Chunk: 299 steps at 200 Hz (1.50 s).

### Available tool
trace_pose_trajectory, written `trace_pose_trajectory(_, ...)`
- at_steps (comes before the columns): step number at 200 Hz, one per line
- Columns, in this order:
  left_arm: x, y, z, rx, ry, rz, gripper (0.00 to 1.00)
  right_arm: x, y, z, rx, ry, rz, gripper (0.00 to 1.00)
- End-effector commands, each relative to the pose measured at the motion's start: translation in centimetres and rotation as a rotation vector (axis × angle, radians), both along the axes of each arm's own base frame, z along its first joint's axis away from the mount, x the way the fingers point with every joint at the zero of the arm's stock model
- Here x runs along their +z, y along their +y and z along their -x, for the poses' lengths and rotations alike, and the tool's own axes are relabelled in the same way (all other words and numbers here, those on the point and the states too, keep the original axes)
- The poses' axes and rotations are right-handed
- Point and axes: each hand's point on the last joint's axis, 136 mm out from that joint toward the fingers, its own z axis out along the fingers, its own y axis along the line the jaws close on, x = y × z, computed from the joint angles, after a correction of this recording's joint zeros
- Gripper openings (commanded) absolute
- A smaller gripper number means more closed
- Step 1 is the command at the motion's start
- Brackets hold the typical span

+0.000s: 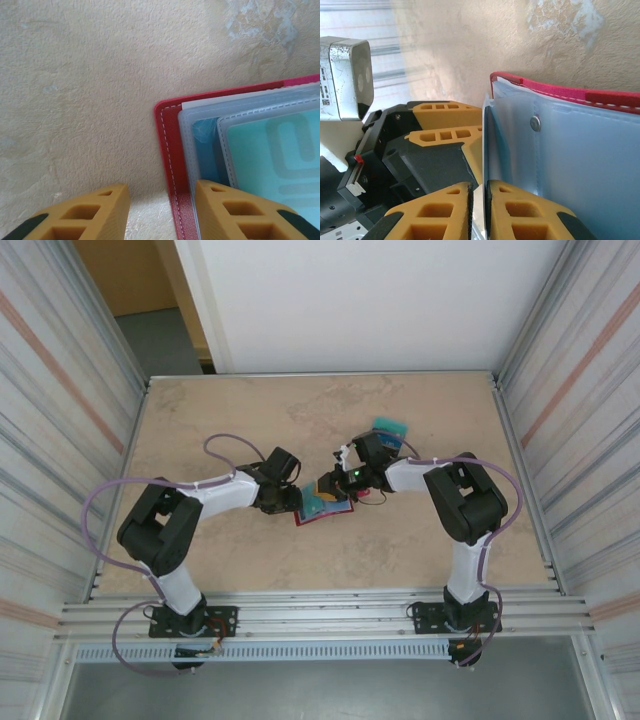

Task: Take the credit cards out of the card holder

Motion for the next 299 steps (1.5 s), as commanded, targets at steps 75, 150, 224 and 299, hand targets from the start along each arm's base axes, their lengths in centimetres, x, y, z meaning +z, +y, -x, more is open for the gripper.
trace_pose_trajectory(75, -1.1, 1.6, 0.5, 0.015, 0.048, -0.070, 0.40, 2.0, -0.4, -0.3, 0.002, -0.017, -0.057, 0.14)
trace_pose_trajectory(150, -1.0, 1.7, 0.6, 0.015, 0.049, -0.071, 0.40, 1.5, -1.0, -0.3, -0.011, -0.016, -0.039, 0.08)
trace_pose_trajectory(224, 3.2, 0.8, -0.7, 0.017, -0.036, -0.022, 0.46, 0.1, -1.7, 0.2, 0.001, -0.017, 0.043, 0.07)
trace_pose_trajectory(299, 3.3, -1.1, -1.2, -0.023, -0.051, 0.001, 0.73, -0.3, -1.5, 0.1, 0.001, -0.005, 0.042, 0.08)
